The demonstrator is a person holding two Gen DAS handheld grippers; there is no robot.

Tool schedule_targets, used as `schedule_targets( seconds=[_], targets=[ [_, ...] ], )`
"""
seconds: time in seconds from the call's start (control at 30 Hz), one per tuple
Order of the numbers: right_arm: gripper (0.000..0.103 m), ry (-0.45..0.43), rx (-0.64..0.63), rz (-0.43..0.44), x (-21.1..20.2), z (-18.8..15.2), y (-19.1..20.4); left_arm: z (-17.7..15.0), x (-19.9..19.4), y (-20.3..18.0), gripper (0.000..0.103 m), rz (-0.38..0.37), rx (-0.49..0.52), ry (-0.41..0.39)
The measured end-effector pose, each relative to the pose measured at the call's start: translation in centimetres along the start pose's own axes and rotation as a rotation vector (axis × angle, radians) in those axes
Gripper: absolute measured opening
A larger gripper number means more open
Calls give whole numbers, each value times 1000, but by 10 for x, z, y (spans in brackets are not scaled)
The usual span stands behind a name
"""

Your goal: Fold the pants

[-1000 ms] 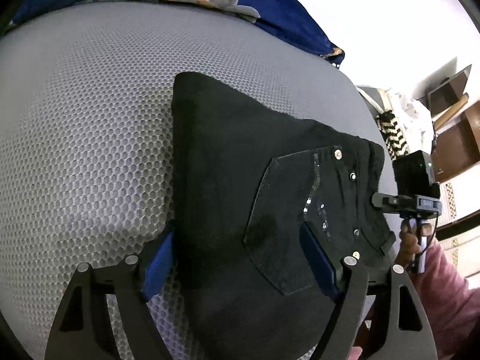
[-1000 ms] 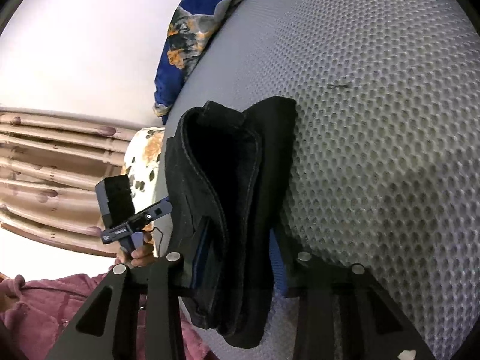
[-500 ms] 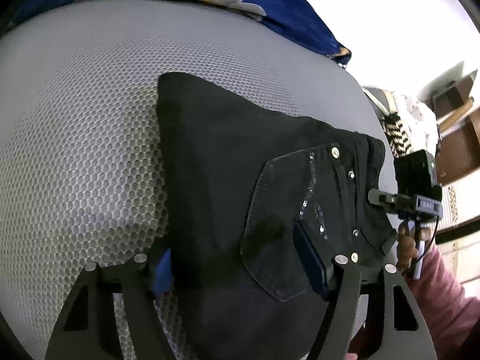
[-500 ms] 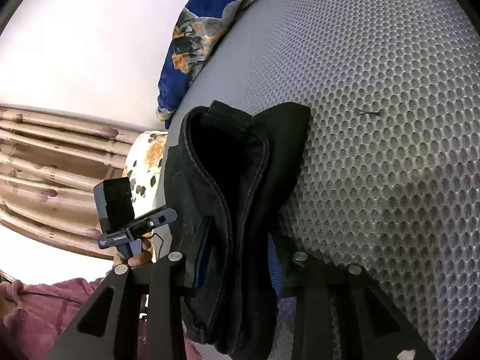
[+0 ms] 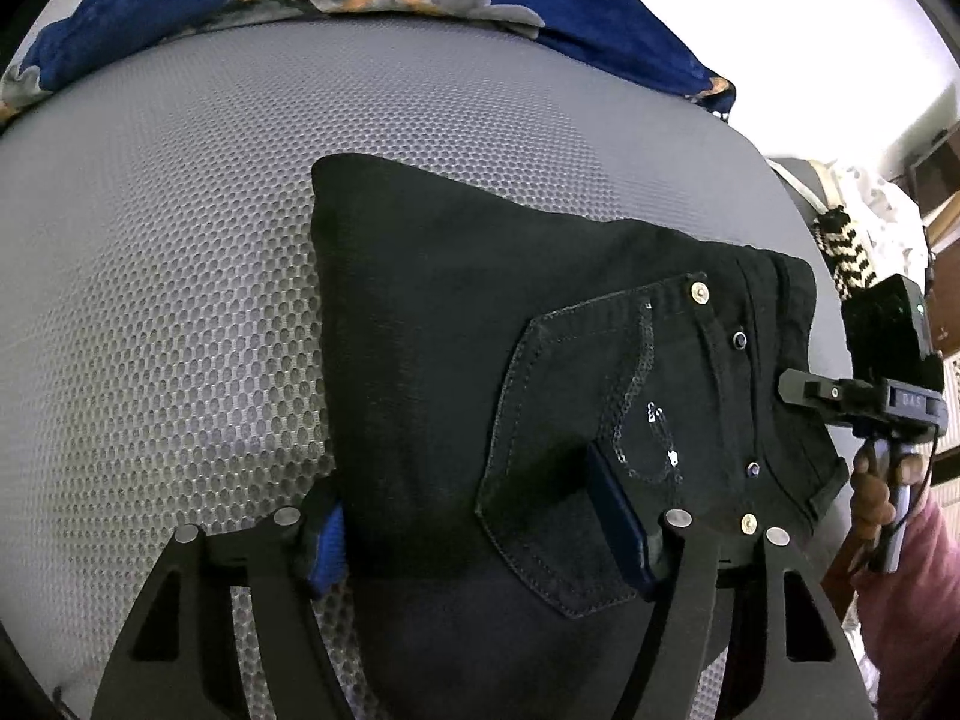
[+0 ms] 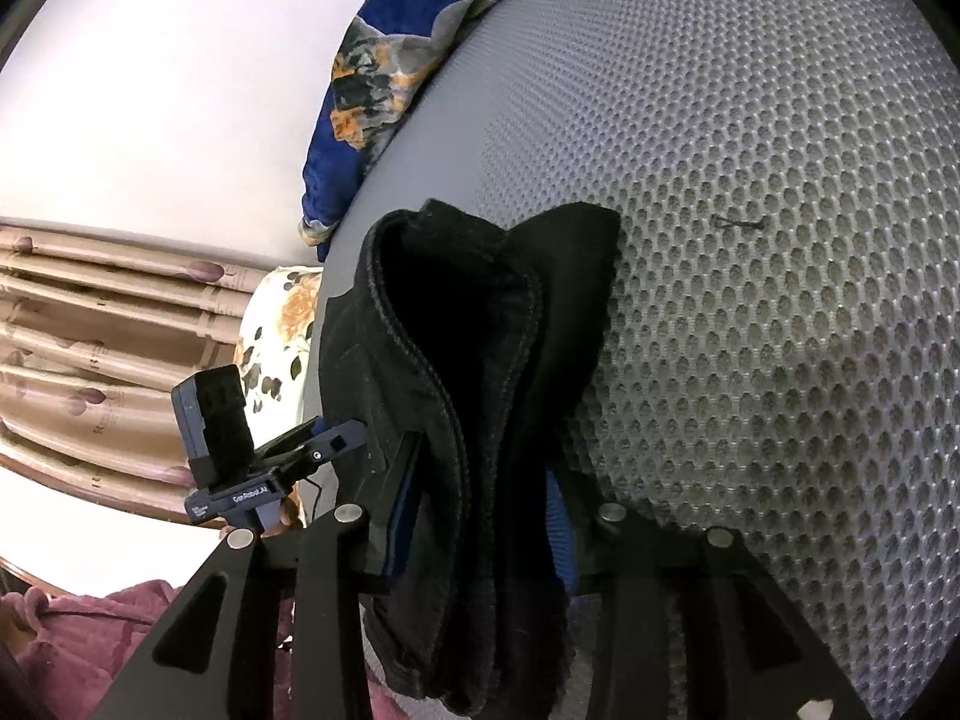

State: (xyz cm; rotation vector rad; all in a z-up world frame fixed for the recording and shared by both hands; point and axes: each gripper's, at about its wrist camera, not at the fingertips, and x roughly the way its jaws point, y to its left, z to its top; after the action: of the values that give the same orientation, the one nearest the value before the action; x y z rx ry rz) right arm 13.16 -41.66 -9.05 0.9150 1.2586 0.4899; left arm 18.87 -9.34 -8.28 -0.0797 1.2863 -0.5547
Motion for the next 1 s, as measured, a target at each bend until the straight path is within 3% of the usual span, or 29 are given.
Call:
schedule_targets(
  seconds=[0.43,0.63,1.0],
  targets=[
    [31,-76,17,-46,3,-2,6,2,-4,-2,51,59,10,13],
    [27,-116,16,-80,3,-6,14,-1,-9,-8,37,103,44,-10],
    [24,-140,18,-112,9,-9,39,-3,-26,-10,19,99,58,-55]
  ],
)
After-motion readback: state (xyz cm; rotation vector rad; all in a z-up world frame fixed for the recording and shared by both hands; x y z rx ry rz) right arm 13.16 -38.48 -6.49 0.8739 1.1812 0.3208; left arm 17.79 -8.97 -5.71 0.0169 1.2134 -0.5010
